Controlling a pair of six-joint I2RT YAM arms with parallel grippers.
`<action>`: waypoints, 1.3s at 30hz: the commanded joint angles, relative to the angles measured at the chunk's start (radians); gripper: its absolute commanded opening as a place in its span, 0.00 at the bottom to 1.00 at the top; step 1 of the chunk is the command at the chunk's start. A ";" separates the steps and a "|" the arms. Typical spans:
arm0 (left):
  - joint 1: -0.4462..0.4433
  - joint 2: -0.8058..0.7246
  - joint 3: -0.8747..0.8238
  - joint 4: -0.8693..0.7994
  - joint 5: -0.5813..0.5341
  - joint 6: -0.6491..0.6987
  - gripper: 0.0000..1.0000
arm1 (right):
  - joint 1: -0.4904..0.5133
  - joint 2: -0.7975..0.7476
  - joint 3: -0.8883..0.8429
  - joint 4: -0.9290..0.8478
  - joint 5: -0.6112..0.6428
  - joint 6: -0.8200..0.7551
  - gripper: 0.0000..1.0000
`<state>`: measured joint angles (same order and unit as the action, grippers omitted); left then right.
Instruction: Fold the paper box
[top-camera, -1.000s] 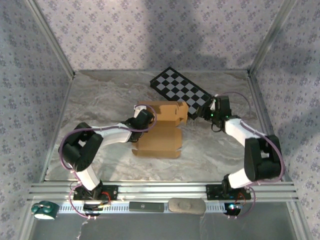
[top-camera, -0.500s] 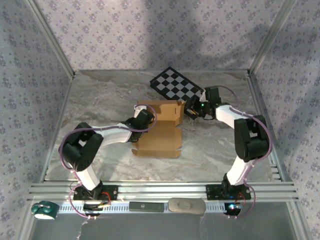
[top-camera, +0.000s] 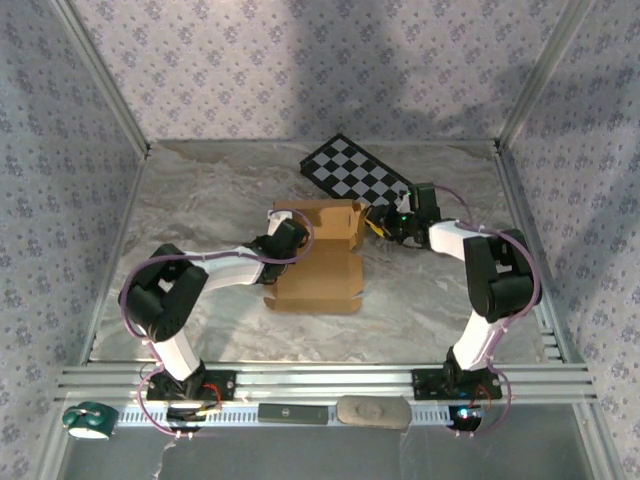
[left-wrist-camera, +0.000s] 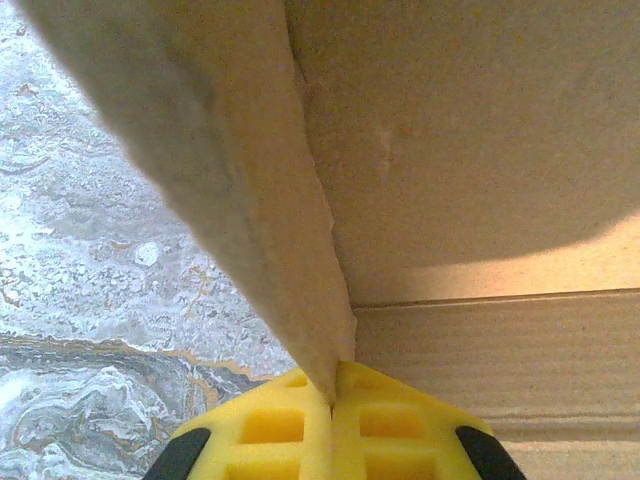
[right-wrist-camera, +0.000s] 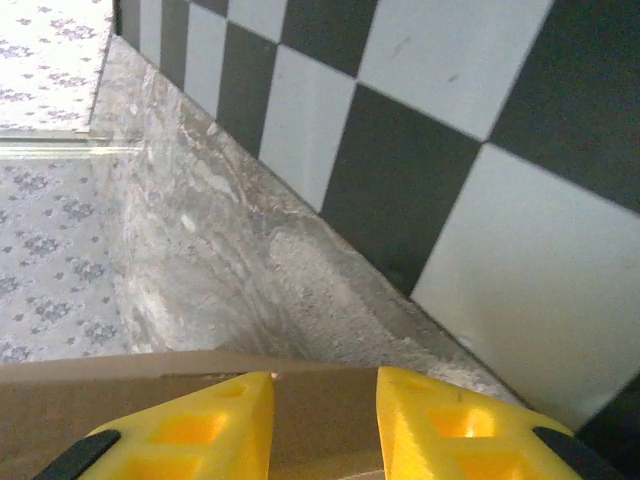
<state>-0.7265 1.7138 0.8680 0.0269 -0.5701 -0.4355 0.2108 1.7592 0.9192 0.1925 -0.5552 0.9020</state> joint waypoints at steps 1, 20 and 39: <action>-0.003 0.021 0.008 -0.021 -0.002 0.000 0.00 | 0.012 -0.040 -0.032 0.031 -0.030 0.014 0.34; -0.005 0.024 0.017 -0.027 -0.002 -0.004 0.00 | 0.076 -0.149 -0.090 0.016 0.019 -0.018 0.35; -0.005 0.043 0.027 0.001 0.019 0.077 0.00 | 0.132 -0.082 0.090 -0.233 0.001 -0.583 0.52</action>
<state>-0.7261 1.7302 0.8749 0.0490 -0.5701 -0.3962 0.3195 1.6596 0.9646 0.0288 -0.5522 0.4301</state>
